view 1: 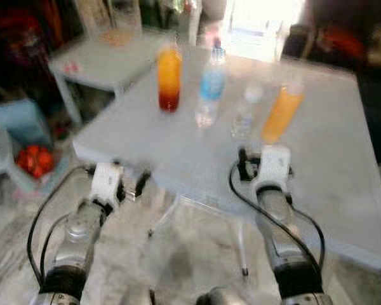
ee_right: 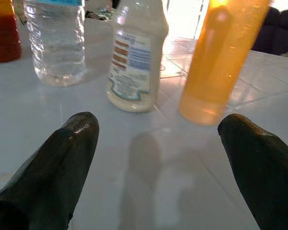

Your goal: Restocking fridge

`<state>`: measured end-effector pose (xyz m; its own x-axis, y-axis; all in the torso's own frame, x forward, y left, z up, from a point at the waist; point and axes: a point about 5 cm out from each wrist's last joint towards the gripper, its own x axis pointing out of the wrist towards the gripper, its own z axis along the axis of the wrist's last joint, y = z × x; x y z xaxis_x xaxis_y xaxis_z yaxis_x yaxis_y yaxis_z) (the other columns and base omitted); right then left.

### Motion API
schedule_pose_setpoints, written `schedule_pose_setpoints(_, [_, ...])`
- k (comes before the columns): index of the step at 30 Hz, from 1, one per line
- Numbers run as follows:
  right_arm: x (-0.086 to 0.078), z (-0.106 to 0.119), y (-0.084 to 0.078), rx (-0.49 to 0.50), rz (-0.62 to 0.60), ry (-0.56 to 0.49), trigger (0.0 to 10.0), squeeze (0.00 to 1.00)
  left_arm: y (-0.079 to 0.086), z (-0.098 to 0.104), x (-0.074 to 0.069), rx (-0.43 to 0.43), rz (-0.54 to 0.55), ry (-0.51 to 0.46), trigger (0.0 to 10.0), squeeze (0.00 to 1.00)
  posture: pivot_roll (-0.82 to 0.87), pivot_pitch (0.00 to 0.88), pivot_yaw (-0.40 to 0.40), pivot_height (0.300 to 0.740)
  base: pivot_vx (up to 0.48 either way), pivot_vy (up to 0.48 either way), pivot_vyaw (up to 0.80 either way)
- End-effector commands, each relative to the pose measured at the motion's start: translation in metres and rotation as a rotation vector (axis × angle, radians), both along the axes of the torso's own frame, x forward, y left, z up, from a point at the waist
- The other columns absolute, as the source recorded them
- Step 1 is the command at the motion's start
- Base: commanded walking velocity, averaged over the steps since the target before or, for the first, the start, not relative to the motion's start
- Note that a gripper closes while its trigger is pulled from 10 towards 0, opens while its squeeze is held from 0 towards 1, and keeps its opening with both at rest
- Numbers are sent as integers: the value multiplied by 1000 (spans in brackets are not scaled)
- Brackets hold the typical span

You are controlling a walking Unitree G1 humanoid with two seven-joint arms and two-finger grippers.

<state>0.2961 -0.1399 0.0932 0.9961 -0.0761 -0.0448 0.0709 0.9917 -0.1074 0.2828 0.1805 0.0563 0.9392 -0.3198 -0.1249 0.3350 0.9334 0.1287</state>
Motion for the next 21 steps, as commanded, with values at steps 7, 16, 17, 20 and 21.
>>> schedule_pose_setpoints(7, [3,7,1,-2,14,-40,10000,0,5,1,1,-7,13,-1,10000,0,40,7,-20,740,160,220,0])
schedule_pose_setpoints(16, [1,10,7,6,75,-60,10000,0,6,2,3,-16,31,-6,10000,0,39,8,-20,740,280,390,0])
schedule_pose_setpoints(17, [1,10,7,6,75,-60,10000,0,6,2,3,-16,31,-6,10000,0,39,8,-20,740,277,390,0])
schedule_pose_setpoints(20, [1,11,8,3,82,-65,10000,0,7,4,4,-11,36,-22,10000,0,38,8,-22,740,291,382,0])
schedule_pose_setpoints(21, [1,11,8,2,84,-68,10000,0,6,4,4,-10,34,-29,10000,0,38,8,-22,740,315,360,0])
